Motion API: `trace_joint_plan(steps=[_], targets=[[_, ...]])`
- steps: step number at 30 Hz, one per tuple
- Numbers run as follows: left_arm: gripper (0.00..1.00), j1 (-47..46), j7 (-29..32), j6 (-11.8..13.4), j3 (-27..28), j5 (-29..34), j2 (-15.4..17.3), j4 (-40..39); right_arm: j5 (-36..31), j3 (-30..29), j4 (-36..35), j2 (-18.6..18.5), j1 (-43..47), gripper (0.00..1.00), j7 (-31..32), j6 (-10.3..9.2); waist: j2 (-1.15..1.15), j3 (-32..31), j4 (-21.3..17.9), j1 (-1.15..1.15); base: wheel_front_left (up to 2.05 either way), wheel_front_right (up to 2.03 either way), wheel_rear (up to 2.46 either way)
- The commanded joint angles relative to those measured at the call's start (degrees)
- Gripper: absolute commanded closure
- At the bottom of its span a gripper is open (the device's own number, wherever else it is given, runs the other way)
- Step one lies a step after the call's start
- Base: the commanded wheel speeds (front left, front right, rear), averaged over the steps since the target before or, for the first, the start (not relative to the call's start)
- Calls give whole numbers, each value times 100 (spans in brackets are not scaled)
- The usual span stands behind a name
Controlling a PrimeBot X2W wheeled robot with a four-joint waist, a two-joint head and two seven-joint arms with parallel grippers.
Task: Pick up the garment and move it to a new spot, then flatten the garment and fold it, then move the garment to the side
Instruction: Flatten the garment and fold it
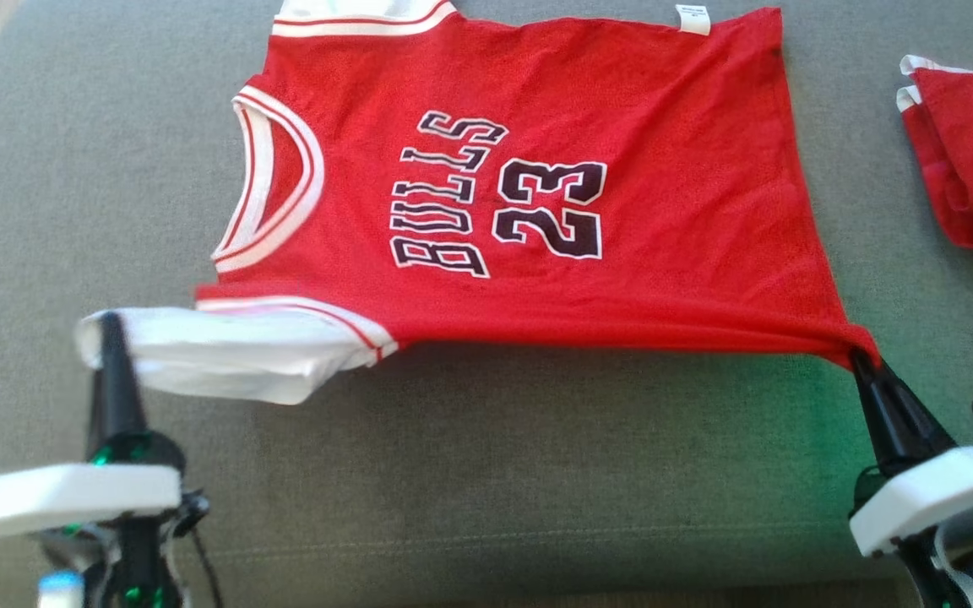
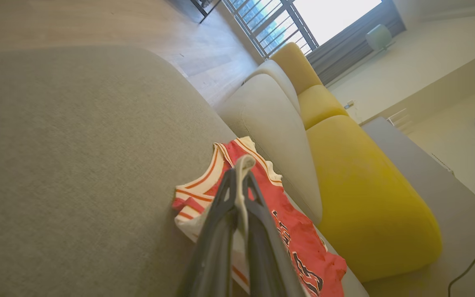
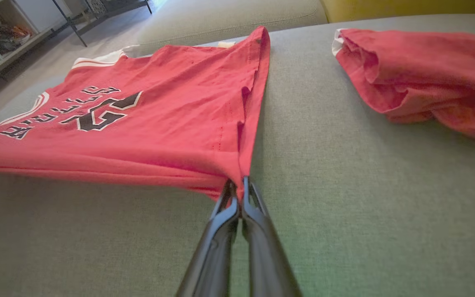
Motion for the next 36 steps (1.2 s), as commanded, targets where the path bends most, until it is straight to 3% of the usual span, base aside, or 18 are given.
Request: trace_joint_plan(steps=[1, 6, 14, 19, 26, 27, 29, 32, 33, 34, 35, 36], targets=[[100, -227, 44, 51, 139, 13, 71, -196, -112, 50, -295, -52, -153, 100, 69, -8, 0, 11, -1, 1, 0, 0, 0], [100, -783, 58, 47, -142, 82, 65, 235, -355, 175, -339, 18, -460, 100, 206, -8, 0, 54, -26, 1, 0, 0, 0], [100, -2054, -101, 62, -278, 184, 74, 1239, -567, 71, 371, 40, -1370, 100, 65, -8, 0, 274, -32, 1, 0, 0, 0], [100, -2809, -128, -114, -327, 252, 196, 1893, -651, 97, 849, 41, -1958, 100, -114, -8, 0, 502, -46, 1, 0, 0, 0], [100, -3621, -498, -414, -418, 498, 300, 2939, -1302, 326, 1599, 41, -2652, 100, -769, -8, 0, 839, -110, 1, 0, 0, 0], [91, -3694, -516, -433, -428, 510, 301, 3080, -1339, 331, 1693, 41, -2709, 100, -822, -8, 0, 876, -120, 1, 0, 0, 0], [63, -3832, -552, -473, -455, 542, 307, 3340, -1420, 359, 1864, 42, -2822, 97, -933, -8, 0, 939, -144, 1, 0, 0, 0], [44, -4022, -630, -539, -458, 562, 303, 3648, -1443, 450, 2101, 42, -3003, 75, -1127, -8, 0, 1027, -183, 1, 0, 0, 0], [29, -4073, -658, -565, -458, 559, 292, 3732, -1445, 476, 2178, 42, -3054, 67, -1183, -8, 0, 1050, -190, 1, 0, 0, 0], [9, -4121, -686, -593, -461, 563, 283, 3817, -1442, 512, 2253, 42, -3099, 53, -1242, -8, 0, 1066, -194, 1, 0, 0, 0], [0, -4166, -711, -622, -466, 571, 278, 3902, -1427, 532, 2315, 42, -3140, 14, -1315, -8, 0, 1077, -197, 1, 0, 0, 0], [0, -4204, -726, -655, -490, 593, 275, 3986, -1414, 566, 2360, 42, -3177, 0, -1414, -8, 0, 1083, -199, 1, 0, 0, 0]])
